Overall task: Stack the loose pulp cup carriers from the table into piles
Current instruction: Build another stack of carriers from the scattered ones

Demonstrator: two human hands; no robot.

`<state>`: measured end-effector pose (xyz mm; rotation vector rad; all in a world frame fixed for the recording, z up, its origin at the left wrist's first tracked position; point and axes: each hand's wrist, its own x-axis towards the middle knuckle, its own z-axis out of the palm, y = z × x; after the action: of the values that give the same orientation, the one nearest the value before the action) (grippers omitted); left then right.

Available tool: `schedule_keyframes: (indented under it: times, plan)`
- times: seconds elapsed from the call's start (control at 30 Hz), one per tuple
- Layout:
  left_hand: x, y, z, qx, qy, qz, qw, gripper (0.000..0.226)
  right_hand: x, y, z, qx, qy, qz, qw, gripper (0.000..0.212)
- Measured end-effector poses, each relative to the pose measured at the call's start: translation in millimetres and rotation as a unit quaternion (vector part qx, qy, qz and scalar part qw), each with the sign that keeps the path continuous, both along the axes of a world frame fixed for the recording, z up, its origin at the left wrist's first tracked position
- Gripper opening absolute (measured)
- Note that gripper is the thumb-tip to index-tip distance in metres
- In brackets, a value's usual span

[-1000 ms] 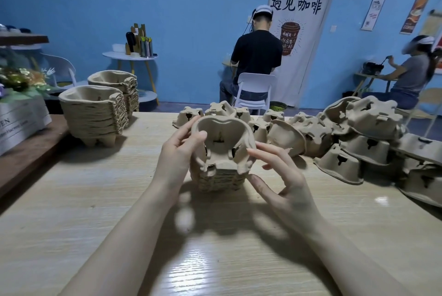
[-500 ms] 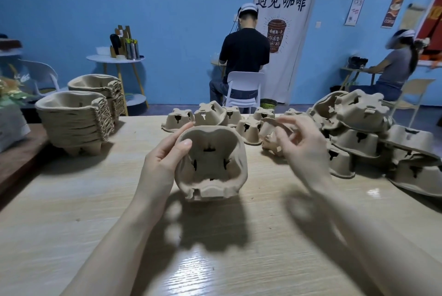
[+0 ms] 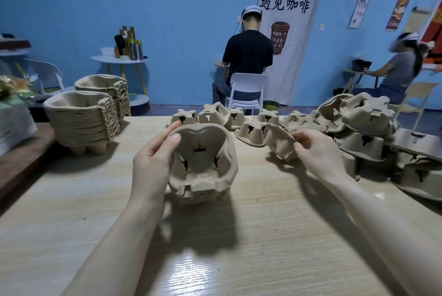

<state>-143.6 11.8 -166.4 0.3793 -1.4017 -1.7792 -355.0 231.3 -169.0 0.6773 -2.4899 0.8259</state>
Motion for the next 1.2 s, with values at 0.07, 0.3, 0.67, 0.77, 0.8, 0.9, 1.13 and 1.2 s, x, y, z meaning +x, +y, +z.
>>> schedule_keyframes:
  times: [0.07, 0.3, 0.67, 0.77, 0.8, 0.9, 1.13, 1.2]
  plan:
    - [0, 2, 0, -0.002, -0.002, -0.004, 1.000, 0.025, 8, 7, -6, -0.013, -0.011, 0.002, 1.000, 0.024]
    - [1, 6, 3, -0.070, -0.028, -0.029, 0.997, 0.032, 20, 24, -19, 0.048, 0.020, -0.054, 0.997, 0.023]
    - [6, 2, 4, 0.040, 0.011, -0.017, 0.999, 0.022, 49, 25, -17, -0.022, 0.027, 0.025, 0.999, 0.022]
    - [5, 3, 3, 0.033, 0.018, -0.014, 0.999, 0.023, 56, 16, -22, 0.001, 0.054, 0.047, 0.997, 0.013]
    - [4, 3, 3, 0.029, 0.017, -0.012, 0.999, 0.023, 57, 13, -25, 0.016, 0.064, 0.048, 0.997, 0.014]
    - [4, 3, 1, 0.017, 0.019, -0.008, 1.000, 0.024, 54, 10, -32, 0.048, 0.084, 0.039, 0.995, 0.021]
    - [4, 1, 1, 0.021, 0.034, -0.025, 0.999, 0.021, 50, 12, -35, 0.084, 0.080, 0.000, 0.993, 0.016]
    - [5, 1, -1, 0.018, 0.031, -0.025, 0.999, 0.028, 50, 13, -34, 0.070, 0.079, -0.005, 0.994, 0.012]
